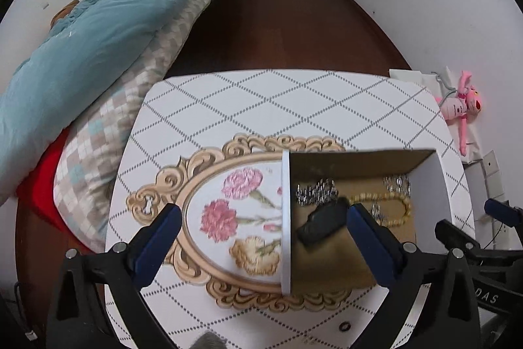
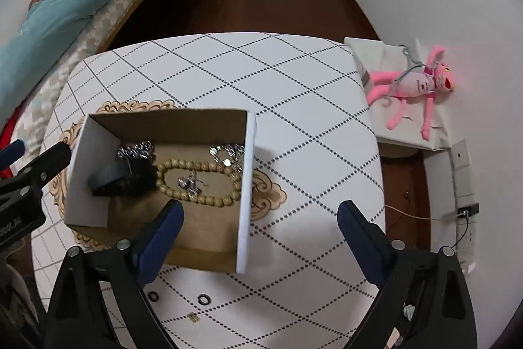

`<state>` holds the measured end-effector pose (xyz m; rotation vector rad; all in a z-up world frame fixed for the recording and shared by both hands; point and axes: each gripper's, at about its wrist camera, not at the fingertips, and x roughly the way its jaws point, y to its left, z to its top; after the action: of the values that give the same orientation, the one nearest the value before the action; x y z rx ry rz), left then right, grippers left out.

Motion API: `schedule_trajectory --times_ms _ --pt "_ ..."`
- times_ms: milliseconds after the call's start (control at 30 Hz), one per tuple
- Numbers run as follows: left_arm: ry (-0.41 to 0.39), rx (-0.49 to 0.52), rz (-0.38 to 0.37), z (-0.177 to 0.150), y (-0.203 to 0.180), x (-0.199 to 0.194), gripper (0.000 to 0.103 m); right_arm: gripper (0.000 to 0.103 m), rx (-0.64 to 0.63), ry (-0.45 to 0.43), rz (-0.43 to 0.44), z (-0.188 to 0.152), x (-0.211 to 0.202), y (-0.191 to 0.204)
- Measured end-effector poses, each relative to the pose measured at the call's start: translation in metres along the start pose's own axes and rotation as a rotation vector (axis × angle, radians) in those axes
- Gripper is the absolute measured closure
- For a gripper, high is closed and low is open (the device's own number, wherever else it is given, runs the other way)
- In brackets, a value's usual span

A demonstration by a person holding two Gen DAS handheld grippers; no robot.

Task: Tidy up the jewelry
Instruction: 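Withdraw both tools from the box back over the table, then grasp a small black ring with right tool while left tool reaches a gold piece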

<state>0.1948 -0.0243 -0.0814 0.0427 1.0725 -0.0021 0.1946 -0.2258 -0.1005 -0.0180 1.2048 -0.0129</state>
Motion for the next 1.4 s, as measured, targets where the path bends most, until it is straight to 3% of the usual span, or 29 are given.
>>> schedule_trajectory --times_ms 233,700,1067,1267,1400 --pt "-0.023 -0.001 0.008 -0.018 0.001 -0.018 0.0 0.006 0.012 -0.034 0.002 -0.014 -0.011 0.002" --pt "-0.174 -0.028 0.0 -0.045 -0.004 -0.102 0.0 0.006 0.057 -0.211 -0.051 -0.056 -0.089 -0.007" --pt "-0.231 -0.054 -0.043 -0.054 -0.003 -0.15 0.0 0.006 0.081 -0.332 -0.041 -0.076 -0.155 -0.011" --pt "-0.211 -0.066 0.013 -0.064 -0.004 -0.145 0.0 0.006 0.103 -0.326 -0.009 -0.087 -0.164 -0.012" --pt "-0.156 -0.074 0.032 -0.08 0.0 -0.119 0.0 0.006 0.111 -0.258 0.007 -0.097 -0.139 -0.012"
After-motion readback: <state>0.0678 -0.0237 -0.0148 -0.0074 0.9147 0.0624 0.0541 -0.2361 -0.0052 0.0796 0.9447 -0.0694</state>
